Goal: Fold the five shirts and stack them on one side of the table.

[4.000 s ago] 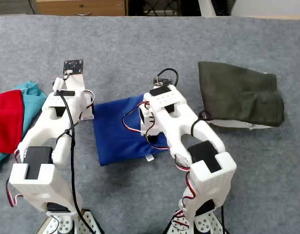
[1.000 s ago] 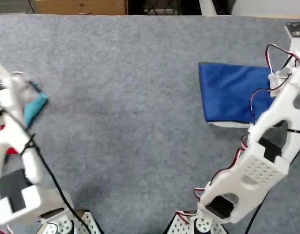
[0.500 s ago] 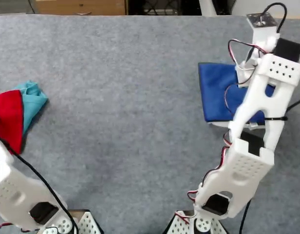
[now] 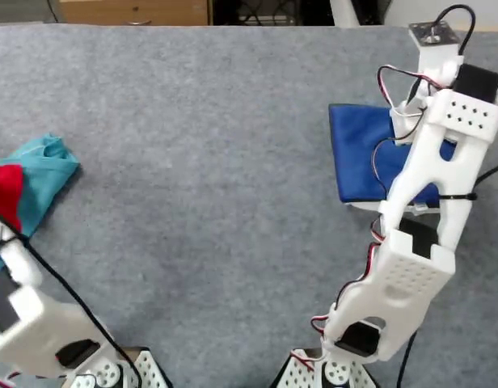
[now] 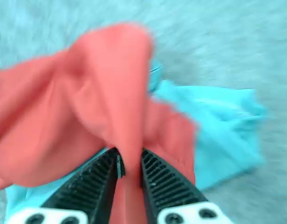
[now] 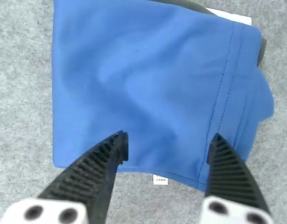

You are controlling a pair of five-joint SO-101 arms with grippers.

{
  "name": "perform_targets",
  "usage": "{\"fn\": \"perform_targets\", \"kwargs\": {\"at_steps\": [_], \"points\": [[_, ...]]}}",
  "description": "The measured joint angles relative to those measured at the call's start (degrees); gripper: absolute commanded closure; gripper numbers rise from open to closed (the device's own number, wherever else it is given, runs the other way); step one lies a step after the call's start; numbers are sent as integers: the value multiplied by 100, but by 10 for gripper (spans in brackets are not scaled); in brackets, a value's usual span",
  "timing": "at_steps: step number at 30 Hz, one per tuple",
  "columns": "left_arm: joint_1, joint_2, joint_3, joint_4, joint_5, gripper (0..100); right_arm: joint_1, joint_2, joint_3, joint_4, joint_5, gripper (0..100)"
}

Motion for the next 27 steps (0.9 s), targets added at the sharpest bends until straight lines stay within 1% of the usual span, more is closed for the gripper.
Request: {"fn": "perform_targets", "kwargs": {"at_steps": [2, 5, 9, 12, 15, 18, 21, 22, 23, 24, 25, 26, 27], "points": [[334, -527, -44, 211, 9, 971, 0, 0, 0, 0, 0, 723], [1011, -1345, -53, 440, 9, 971, 0, 0, 0, 0, 0, 723], [2233, -2356, -53, 695, 9, 968, 0, 0, 0, 0, 0, 723], [3437, -2901, -53, 1064, 9, 967, 0, -158, 53, 18, 0, 723], [4844, -3103, 0, 1451, 9, 967, 0, -352, 53, 18, 0, 723], [6127, -3138, 484, 1697, 9, 967, 0, -422, 53, 18, 0, 719], [7138, -3138, 1292, 1749, 0, 964, -53, -431, 53, 18, 0, 719], [7358, -3156, 1556, 1749, 0, 949, -88, -440, 53, 18, 0, 719], [7508, -3165, 1776, 1767, 0, 909, -123, -457, 53, 18, 0, 718], [7587, -3165, 1908, 1811, 0, 847, -158, -475, 62, 18, 0, 718], [7596, -3165, 1943, 1908, -18, 790, -220, -484, 62, 18, 0, 718], [7578, -3174, 1943, 2110, -79, 754, -273, -501, 62, 18, 0, 718], [7499, -3200, 1934, 2347, -141, 751, -360, -510, 70, 18, 0, 718]]}}
